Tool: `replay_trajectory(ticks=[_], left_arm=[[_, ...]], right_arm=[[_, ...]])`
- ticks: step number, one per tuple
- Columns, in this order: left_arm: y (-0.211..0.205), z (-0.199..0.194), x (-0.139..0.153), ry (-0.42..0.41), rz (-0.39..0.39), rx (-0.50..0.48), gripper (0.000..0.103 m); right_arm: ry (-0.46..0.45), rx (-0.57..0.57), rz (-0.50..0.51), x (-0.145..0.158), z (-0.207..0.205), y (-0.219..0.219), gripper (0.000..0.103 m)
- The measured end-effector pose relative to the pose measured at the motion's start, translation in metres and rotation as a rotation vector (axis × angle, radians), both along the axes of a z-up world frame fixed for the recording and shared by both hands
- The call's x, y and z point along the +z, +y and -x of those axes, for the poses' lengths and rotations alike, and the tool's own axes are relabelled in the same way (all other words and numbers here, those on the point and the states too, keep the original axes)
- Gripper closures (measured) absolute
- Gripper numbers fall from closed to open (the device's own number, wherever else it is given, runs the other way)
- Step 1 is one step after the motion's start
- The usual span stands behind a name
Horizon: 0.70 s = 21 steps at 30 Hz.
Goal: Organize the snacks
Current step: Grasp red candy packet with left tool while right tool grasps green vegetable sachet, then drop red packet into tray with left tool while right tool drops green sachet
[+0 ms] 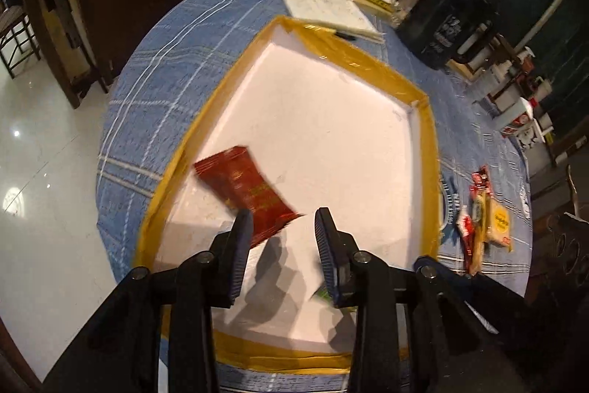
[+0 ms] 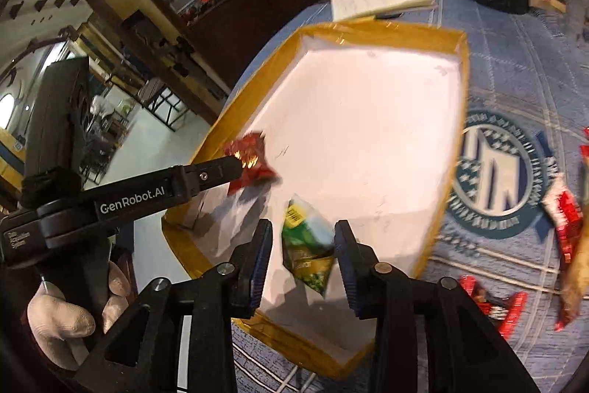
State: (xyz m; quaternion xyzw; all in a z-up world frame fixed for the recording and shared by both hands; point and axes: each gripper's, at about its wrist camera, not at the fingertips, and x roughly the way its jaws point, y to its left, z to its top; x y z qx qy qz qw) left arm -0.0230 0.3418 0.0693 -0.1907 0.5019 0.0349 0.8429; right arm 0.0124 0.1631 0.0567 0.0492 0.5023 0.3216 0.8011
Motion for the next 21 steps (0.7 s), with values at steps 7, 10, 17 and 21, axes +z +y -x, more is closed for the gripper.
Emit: replay_trajectory(ticks=[7, 10, 17, 21], left_arm=[[-0.052, -0.013, 0.014, -0.051, 0.024, -0.172, 0.07], [-0.086, -0.015, 0.015, -0.059, 0.027, -0.282, 0.067], [-0.17, -0.013, 0.008, -0.037, 0.012, -0.514, 0.065], [-0.199, -0.01, -0.002, 0.003, -0.001, -0.572, 0.064]], right_arm=[[-0.026, -0.237, -0.018, 0.014, -0.007, -0.102, 0.062], [-0.021, -0.37, 0.004, 0.011, -0.004, -0.156, 0.059], [0.032, -0.49, 0.086, -0.011, -0.019, -0.208, 0.058], [0.044, -0.471, 0.124, -0.024, -0.034, -0.204, 0.056]])
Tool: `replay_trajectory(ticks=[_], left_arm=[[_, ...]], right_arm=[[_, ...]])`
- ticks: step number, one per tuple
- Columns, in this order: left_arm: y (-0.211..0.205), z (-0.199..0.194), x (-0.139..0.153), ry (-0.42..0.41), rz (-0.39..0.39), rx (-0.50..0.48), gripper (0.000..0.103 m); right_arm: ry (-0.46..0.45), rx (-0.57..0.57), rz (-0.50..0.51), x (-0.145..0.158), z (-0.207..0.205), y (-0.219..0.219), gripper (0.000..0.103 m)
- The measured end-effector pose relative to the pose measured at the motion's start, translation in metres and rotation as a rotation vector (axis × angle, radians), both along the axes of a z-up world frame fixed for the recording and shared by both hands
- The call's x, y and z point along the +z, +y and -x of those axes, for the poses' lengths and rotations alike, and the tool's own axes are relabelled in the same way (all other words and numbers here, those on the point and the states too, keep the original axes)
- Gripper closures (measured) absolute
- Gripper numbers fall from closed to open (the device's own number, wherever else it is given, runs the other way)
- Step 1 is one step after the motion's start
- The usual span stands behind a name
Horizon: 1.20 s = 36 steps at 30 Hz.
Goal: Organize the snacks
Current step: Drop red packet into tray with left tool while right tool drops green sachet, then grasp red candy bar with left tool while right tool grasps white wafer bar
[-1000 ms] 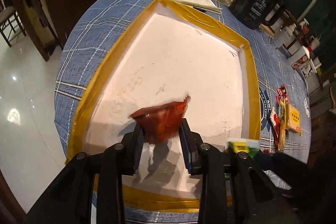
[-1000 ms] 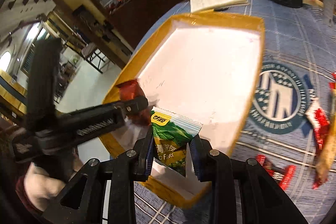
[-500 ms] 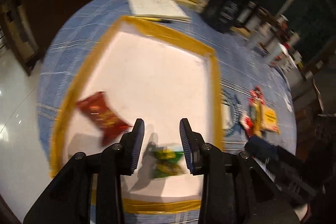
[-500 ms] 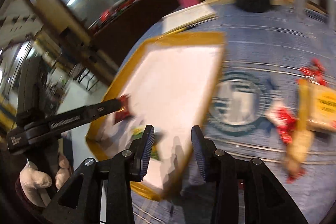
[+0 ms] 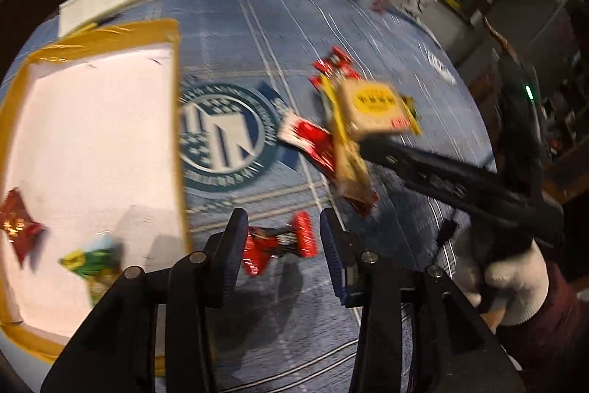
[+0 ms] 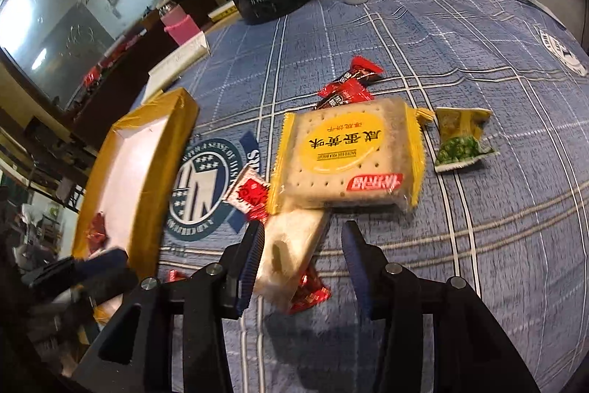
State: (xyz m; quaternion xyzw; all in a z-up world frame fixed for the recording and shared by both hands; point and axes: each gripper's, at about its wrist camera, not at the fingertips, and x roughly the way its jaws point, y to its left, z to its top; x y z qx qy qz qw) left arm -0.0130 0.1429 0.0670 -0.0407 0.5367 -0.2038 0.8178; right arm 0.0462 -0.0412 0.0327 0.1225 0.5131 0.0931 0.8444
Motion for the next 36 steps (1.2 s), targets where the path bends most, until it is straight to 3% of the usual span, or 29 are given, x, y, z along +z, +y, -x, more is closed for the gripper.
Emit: replay_trajectory(ticks=[11, 15, 23, 28, 31, 36], left_arm=[[-0.008, 0.005, -0.009, 0.034, -0.015, 0.054, 0.065], [-0.007, 0.006, -0.013, 0.039, -0.019, 0.079, 0.064], [-0.008, 0.02, -0.019, -0.042, -0.005, 0.081, 0.064], [-0.009, 0.022, -0.022, -0.105, -0.064, 0.051, 0.064], [-0.011, 0.022, -0.023, -0.149, -0.125, 0.029, 0.05], [-0.029, 0.024, -0.04, -0.177, -0.26, -0.127, 0.045]], right_arm=[[0.04, 0.057, 0.019, -0.021, -0.017, 0.019, 0.051], [0.047, 0.086, 0.0, -0.024, -0.012, 0.017, 0.069], [-0.003, 0.149, -0.045, -0.025, 0.003, 0.007, 0.069], [-0.043, 0.193, -0.08, -0.027, 0.005, 0.004, 0.069], [-0.056, 0.206, -0.107, -0.027, 0.005, 0.003, 0.069], [-0.125, 0.224, -0.132, -0.014, 0.014, -0.006, 0.07]])
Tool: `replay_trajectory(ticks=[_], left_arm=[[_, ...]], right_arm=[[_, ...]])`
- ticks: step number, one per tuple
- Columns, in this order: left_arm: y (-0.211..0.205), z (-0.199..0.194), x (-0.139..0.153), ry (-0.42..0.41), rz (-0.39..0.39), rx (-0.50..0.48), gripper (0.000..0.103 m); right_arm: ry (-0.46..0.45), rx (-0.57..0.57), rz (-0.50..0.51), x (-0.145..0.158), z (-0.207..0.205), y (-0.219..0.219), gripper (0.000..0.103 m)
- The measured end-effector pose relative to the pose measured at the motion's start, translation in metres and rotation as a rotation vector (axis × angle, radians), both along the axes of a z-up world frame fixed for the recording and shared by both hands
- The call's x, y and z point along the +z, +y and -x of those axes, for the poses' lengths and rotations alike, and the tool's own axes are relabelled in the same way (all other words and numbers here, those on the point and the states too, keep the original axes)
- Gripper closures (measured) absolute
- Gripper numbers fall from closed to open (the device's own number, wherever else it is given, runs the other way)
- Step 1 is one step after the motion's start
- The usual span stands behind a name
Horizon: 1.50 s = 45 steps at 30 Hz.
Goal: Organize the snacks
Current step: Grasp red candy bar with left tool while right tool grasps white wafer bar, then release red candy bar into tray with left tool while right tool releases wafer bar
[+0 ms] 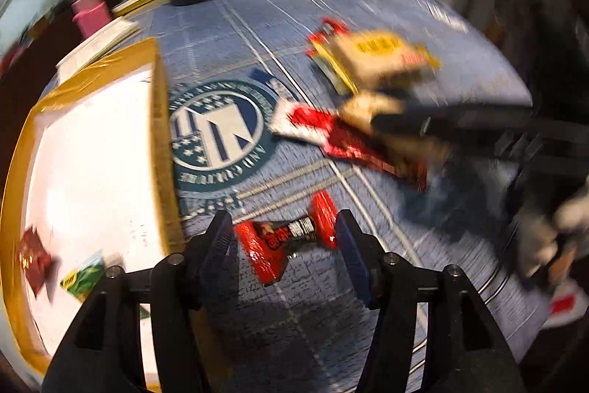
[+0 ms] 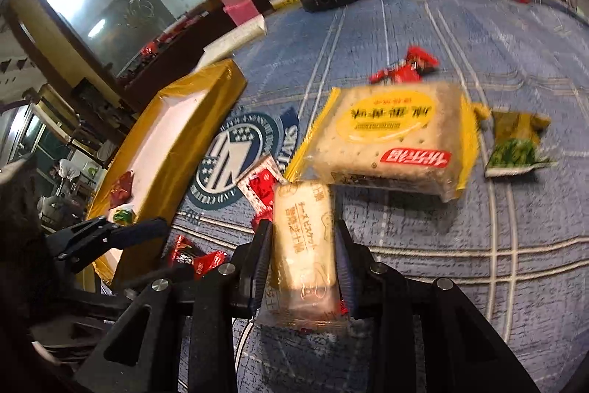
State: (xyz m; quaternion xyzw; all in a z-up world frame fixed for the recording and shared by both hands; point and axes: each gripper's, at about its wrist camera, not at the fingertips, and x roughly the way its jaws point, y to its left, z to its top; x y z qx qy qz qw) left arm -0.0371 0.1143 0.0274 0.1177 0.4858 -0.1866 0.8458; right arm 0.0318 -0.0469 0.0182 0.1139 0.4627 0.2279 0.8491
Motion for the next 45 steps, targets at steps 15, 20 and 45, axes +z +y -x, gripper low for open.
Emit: replay_trajectory(ticks=[15, 20, 45], left_arm=[[-0.025, 0.031, 0.0, -0.084, 0.014, 0.034, 0.084], [0.002, 0.043, 0.017, -0.1, 0.12, 0.101, 0.084], [0.158, -0.011, 0.039, -0.086, 0.075, 0.432, 0.084]], right_arm=[[-0.135, 0.039, -0.04, 0.018, 0.076, -0.022, 0.062], [-0.14, 0.092, 0.02, 0.011, 0.072, 0.008, 0.06], [-0.08, 0.206, 0.27, 0.003, 0.068, 0.075, 0.056]])
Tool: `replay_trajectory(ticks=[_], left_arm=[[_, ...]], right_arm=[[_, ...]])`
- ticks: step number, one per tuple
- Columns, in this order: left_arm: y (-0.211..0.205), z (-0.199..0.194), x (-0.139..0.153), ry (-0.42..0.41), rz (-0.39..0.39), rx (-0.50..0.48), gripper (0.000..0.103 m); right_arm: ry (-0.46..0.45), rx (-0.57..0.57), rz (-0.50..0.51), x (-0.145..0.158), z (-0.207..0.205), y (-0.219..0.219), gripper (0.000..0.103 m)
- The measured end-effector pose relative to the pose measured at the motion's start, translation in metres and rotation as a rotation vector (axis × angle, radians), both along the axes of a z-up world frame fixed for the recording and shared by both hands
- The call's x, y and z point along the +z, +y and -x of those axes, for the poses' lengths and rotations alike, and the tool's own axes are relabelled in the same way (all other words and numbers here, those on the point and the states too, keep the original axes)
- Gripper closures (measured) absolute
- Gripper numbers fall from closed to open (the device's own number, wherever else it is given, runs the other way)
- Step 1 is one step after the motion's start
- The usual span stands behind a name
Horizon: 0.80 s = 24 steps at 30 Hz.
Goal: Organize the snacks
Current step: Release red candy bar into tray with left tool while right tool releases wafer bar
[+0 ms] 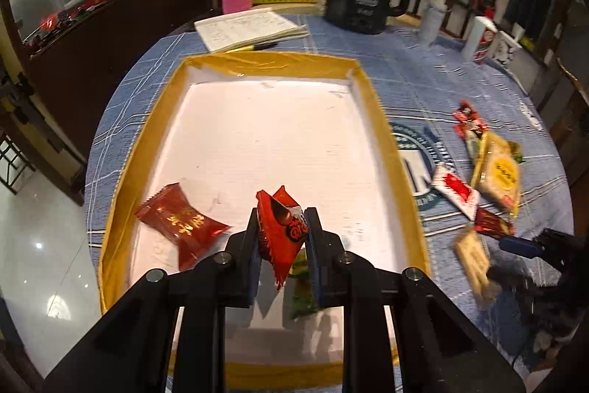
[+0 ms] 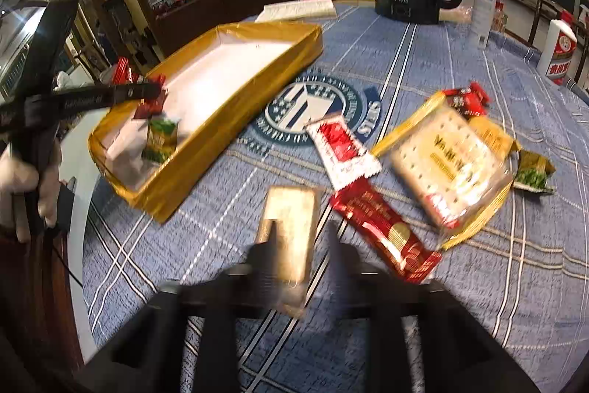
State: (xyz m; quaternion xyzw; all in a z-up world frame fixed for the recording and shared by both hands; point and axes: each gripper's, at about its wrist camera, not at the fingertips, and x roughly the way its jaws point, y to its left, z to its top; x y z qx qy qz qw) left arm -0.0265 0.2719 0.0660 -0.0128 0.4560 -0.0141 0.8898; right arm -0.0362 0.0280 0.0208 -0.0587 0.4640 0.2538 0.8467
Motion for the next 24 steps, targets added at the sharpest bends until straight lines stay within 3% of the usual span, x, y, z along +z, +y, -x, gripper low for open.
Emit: replay_trajectory(ticks=[3, 8, 10, 14, 16, 20, 24], left_arm=[[0.006, -0.004, -0.003, -0.004, -0.004, 0.026, 0.083], [0.027, -0.003, -0.002, -0.01, 0.13, 0.066, 0.075], [0.036, 0.002, 0.001, -0.032, 0.184, 0.076, 0.074], [0.05, 0.015, 0.009, -0.075, 0.239, 0.088, 0.072], [0.055, 0.022, 0.012, -0.096, 0.248, 0.089, 0.067], [0.065, 0.029, 0.017, -0.122, 0.273, 0.086, 0.067], [0.073, 0.036, 0.021, -0.151, 0.306, 0.089, 0.064]], right_arm=[[0.022, -0.007, -0.011, -0.007, 0.0, 0.007, 0.057], [0.002, -0.007, 0.06, -0.016, 0.002, 0.026, 0.056], [-0.016, 0.003, 0.088, -0.017, 0.004, 0.031, 0.069], [-0.04, 0.001, 0.072, -0.009, 0.008, 0.032, 0.069], [-0.063, -0.005, 0.026, 0.004, 0.008, 0.031, 0.069], [-0.121, 0.023, -0.093, 0.047, 0.001, 0.046, 0.069], [-0.094, 0.07, -0.181, 0.071, -0.023, 0.087, 0.069]])
